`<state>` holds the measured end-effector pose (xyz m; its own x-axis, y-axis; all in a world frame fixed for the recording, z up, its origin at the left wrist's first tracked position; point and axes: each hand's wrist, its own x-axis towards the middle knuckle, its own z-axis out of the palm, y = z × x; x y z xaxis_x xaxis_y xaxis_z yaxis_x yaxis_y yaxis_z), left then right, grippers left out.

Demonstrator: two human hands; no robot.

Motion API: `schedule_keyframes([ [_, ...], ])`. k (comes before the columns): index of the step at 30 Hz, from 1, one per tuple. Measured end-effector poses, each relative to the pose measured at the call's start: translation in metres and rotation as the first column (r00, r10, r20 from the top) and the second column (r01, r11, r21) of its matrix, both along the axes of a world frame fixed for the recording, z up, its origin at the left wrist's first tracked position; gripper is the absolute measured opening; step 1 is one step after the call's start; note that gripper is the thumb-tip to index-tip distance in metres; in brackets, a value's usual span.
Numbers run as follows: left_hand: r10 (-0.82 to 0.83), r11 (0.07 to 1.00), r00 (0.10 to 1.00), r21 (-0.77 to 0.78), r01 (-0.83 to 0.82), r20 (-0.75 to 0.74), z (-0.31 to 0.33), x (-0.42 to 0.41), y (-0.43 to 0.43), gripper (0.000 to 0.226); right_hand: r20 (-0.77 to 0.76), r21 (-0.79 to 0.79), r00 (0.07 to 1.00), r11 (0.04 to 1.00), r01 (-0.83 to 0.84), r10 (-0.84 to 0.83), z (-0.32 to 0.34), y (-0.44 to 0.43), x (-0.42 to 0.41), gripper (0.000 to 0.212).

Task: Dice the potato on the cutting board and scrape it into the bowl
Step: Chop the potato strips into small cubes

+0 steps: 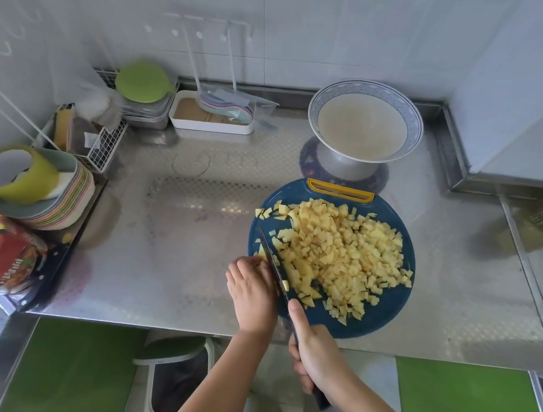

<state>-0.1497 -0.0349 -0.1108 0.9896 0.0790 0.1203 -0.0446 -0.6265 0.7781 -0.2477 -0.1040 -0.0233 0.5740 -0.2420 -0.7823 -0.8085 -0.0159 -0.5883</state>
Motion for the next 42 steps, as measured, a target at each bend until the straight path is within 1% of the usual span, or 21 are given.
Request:
schedule_keyframes([
  [3, -0.002, 0.999, 1.0, 0.033, 0.002, -0.002, -0.004, 0.0, -0.001, 0.036, -0.029, 0.001, 1.0, 1.0, 0.0, 0.001, 0.0, -0.001, 0.003, 0.068],
  [8, 0.046, 0.999, 0.999, 0.007, -0.046, -0.005, -0.002, -0.001, -0.003, 0.032, 0.002, -0.109, 1.0, 0.994, -0.025, 0.025, -0.014, 0.006, 0.003, 0.069],
  [11, 0.062, 0.998, 0.998, 0.03, -0.062, 0.011, -0.002, 0.0, -0.004, 0.03, -0.001, -0.097, 1.0, 0.995, -0.018, 0.018, -0.018, 0.006, 0.006, 0.069],
  [15, 0.051, 0.995, 0.996, 0.077, -0.057, 0.069, -0.006, 0.001, -0.003, 0.024, -0.016, -0.106, 1.0, 0.994, 0.0, -0.002, -0.029, 0.012, 0.005, 0.069],
  [20, 0.042, 0.994, 0.997, 0.095, -0.047, 0.06, -0.004, -0.001, -0.004, 0.026, 0.004, -0.143, 1.0, 0.99, 0.011, -0.011, -0.035, 0.016, 0.01, 0.065],
  [24, 0.057, 0.995, 0.997, 0.084, -0.061, 0.057, -0.005, 0.0, -0.005, 0.026, 0.007, -0.121, 0.999, 0.992, 0.04, -0.04, -0.036, 0.014, 0.011, 0.067],
  [28, 0.061, 0.992, 0.996, 0.108, -0.067, 0.062, -0.009, 0.0, -0.006, 0.024, 0.023, -0.105, 0.997, 0.992, 0.073, -0.071, -0.037, 0.002, 0.009, 0.071],
  [31, 0.067, 0.991, 0.996, 0.114, -0.073, 0.054, -0.008, 0.0, -0.006, 0.026, 0.067, -0.184, 0.997, 0.982, 0.041, -0.03, -0.035, 0.005, 0.008, 0.07],
  [33, 0.057, 0.991, 0.997, 0.119, -0.064, 0.058, -0.007, -0.001, -0.006, 0.028, 0.063, -0.235, 0.998, 0.972, -0.005, 0.021, -0.033, 0.009, 0.012, 0.071],
  [36, 0.043, 0.993, 0.998, 0.109, -0.047, 0.042, -0.007, -0.001, -0.006, 0.029, 0.044, -0.214, 0.998, 0.977, -0.026, 0.036, -0.032, 0.009, 0.023, 0.072],
  [39, 0.039, 0.994, 0.999, 0.101, -0.042, 0.038, -0.005, -0.002, -0.006, 0.029, 0.079, -0.154, 0.997, 0.988, 0.028, -0.016, -0.032, 0.005, 0.037, 0.071],
  [42, 0.061, 0.991, 0.997, 0.116, -0.066, 0.044, -0.002, 0.0, -0.008, 0.025, 0.089, -0.082, 0.995, 0.996, 0.041, -0.033, -0.031, -0.001, 0.039, 0.07],
])
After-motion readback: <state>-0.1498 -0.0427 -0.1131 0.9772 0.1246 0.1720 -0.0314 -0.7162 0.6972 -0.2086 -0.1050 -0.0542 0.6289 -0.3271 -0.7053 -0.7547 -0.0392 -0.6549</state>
